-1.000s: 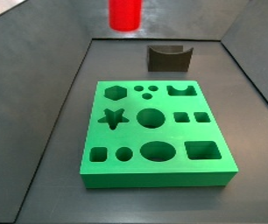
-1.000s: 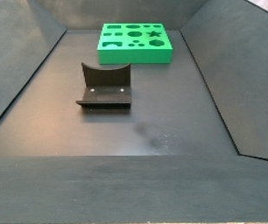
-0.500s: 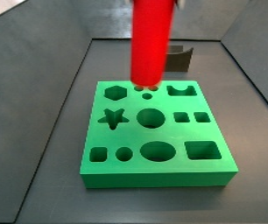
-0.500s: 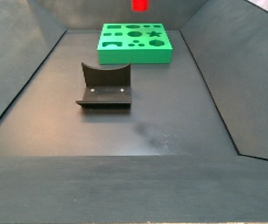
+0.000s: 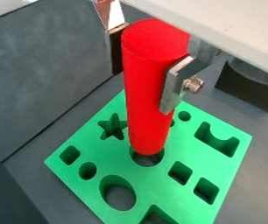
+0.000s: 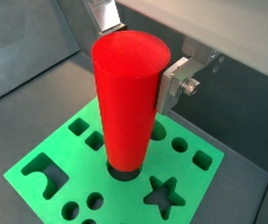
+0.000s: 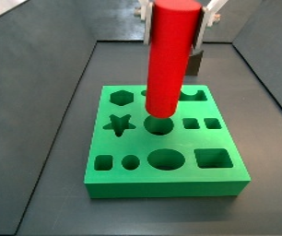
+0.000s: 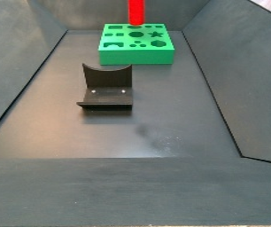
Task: Pick up the round object. Move up. Place the round object on the fixture. Regrasp the round object. Move to above the board. Insert the round object.
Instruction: Insert the round object.
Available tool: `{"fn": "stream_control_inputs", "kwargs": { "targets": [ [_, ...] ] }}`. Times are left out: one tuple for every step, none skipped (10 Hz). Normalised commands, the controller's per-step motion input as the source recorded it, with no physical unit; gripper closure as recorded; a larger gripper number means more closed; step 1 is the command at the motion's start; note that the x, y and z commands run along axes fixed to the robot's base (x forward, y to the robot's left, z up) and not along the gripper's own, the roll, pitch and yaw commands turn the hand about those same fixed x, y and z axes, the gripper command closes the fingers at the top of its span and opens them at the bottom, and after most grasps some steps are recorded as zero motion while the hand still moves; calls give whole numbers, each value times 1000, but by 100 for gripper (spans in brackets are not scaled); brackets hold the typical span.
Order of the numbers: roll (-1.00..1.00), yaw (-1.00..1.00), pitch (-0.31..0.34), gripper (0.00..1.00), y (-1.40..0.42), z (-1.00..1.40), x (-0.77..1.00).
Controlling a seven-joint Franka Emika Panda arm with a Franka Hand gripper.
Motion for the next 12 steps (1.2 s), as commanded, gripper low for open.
{"fn": "stream_control_inputs", "kwargs": {
  "targets": [
    [-86, 0, -10, 100, 6, -411, -6],
    [-80, 0, 0, 100, 0, -389, 0],
    [-69, 0, 0, 100, 0, -314, 0],
    [-27, 0, 0, 100, 0, -251, 0],
    [-1, 0, 0, 100, 0, -269, 0],
    [0, 0, 0, 100, 0, -363, 0],
    [0, 0, 0, 100, 0, -400, 69],
    [0, 0, 0, 100, 0, -434, 174],
    [3, 0, 0, 100, 0, -451, 166],
    [16, 0, 0, 100, -6, -440, 197],
    [0, 0, 0, 100, -6, -443, 129],
    [3, 0, -10, 100, -14, -531, 0]
  ]
}}
